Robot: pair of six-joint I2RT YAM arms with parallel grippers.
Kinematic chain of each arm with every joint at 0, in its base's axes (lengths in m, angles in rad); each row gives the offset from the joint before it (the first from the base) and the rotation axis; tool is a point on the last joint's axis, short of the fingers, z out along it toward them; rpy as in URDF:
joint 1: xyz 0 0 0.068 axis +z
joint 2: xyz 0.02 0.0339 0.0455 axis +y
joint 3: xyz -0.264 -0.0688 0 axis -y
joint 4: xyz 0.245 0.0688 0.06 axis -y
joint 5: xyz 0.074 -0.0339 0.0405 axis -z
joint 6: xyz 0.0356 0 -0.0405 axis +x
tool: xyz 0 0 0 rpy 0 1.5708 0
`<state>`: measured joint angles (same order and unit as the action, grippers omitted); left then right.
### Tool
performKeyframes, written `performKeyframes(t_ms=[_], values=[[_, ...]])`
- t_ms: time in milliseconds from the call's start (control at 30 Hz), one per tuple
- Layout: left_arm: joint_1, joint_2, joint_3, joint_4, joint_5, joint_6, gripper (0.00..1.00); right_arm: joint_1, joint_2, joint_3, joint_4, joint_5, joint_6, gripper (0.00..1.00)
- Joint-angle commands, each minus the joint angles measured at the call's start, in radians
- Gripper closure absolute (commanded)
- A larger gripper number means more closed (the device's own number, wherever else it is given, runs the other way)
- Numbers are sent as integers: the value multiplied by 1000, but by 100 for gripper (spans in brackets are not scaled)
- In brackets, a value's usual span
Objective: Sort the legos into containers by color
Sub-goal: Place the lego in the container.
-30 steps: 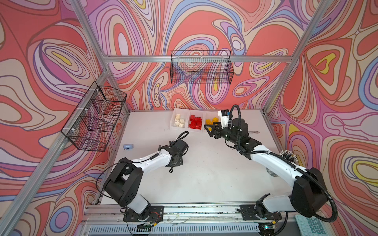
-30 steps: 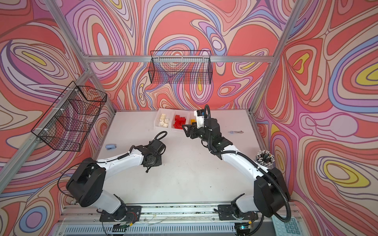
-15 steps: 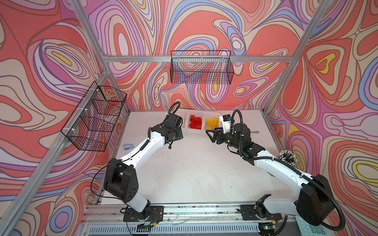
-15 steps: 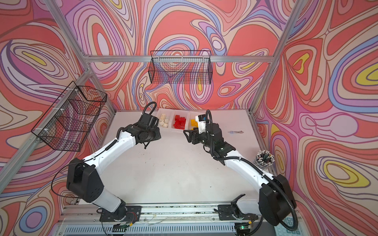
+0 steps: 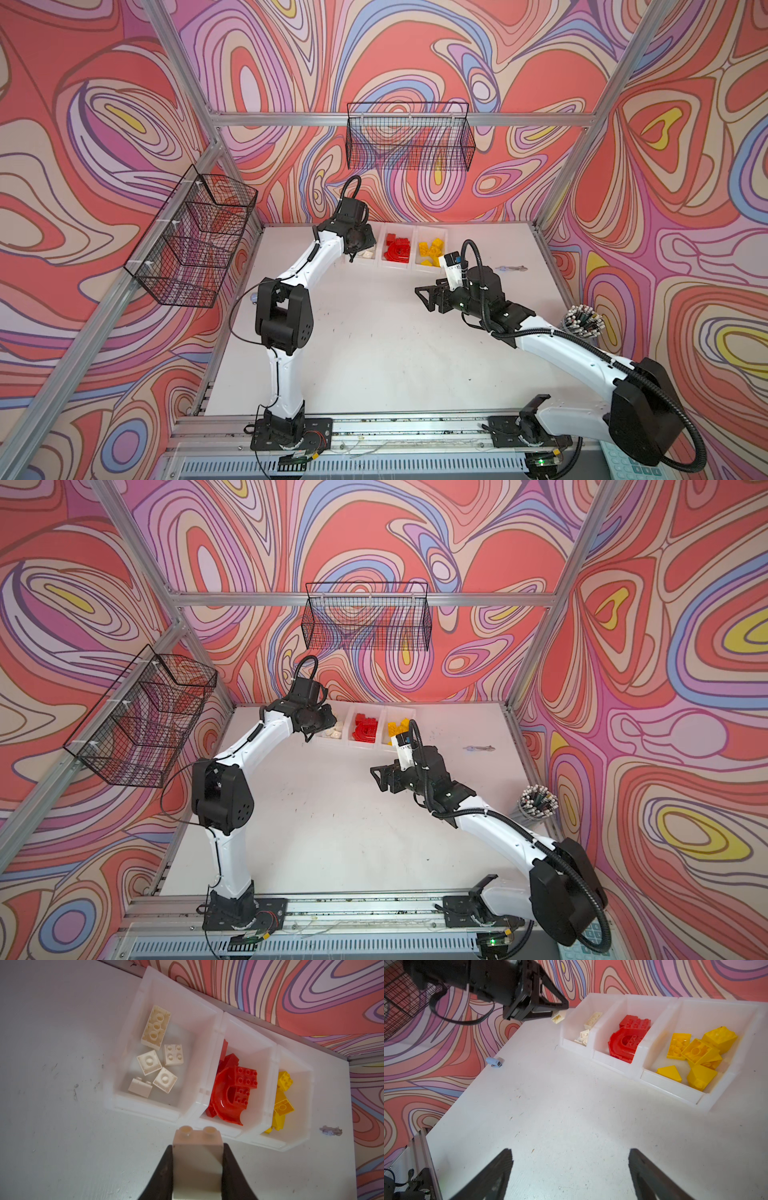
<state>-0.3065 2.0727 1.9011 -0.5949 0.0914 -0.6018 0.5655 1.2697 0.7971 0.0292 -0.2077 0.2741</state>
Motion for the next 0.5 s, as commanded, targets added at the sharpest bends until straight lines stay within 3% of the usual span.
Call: performKeyframes(t_ms=[0, 267, 367, 467], values=[[20, 73, 85, -2, 35, 14, 74, 27, 3, -6, -24, 13, -36, 7], [42, 204, 170, 87, 54, 35, 68, 54, 60, 3, -22, 10, -39, 7], [41, 256, 241, 63, 68, 62, 35, 56, 78, 20, -33, 6, -41, 7], [41, 243, 230, 81, 54, 81, 20, 56, 73, 23, -41, 13, -42, 7]])
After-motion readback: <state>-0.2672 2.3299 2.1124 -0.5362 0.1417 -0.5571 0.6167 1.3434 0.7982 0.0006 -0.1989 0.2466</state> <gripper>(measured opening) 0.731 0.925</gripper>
